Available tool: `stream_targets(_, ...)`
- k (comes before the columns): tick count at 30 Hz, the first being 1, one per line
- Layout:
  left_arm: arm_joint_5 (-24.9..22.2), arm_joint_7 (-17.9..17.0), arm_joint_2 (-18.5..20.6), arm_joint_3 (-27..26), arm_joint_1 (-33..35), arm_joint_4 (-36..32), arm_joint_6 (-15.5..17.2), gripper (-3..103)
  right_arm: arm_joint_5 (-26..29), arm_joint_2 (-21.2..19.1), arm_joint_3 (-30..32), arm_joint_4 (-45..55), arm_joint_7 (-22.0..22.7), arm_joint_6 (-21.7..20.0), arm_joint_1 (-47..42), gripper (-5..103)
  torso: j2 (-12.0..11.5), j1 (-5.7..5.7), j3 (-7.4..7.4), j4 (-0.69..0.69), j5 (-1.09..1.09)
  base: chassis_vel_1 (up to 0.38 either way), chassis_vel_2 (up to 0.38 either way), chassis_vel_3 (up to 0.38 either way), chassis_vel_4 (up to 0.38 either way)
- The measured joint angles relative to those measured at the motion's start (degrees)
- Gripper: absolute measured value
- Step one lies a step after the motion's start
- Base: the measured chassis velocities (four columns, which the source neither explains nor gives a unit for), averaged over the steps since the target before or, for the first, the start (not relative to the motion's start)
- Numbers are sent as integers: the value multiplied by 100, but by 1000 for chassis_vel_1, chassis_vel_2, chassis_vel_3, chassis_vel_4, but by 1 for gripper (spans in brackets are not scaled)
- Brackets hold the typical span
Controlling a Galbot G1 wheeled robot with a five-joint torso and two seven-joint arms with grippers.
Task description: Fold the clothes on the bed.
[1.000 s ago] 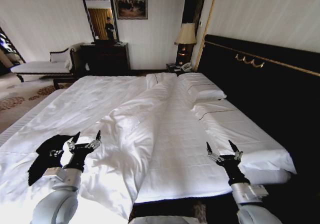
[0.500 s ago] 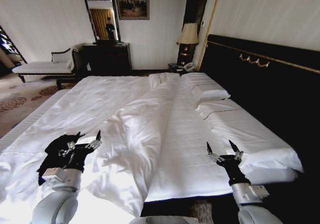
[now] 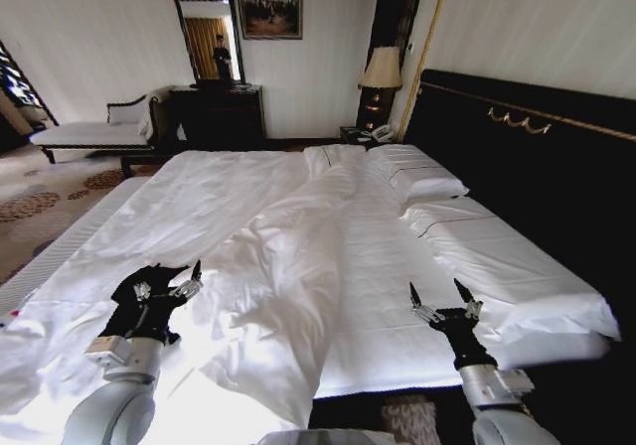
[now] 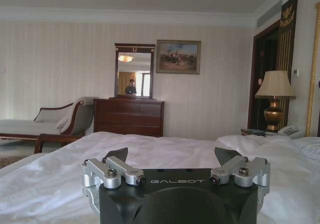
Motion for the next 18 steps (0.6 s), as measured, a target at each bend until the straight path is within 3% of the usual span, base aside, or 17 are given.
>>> stream_targets(18, -96, 14, 16, -72, 52, -1, -17, 99, -115, 78, -107, 31, -7, 12, -45, 100, 0, 0, 0, 1, -1, 138, 142, -136, -137)
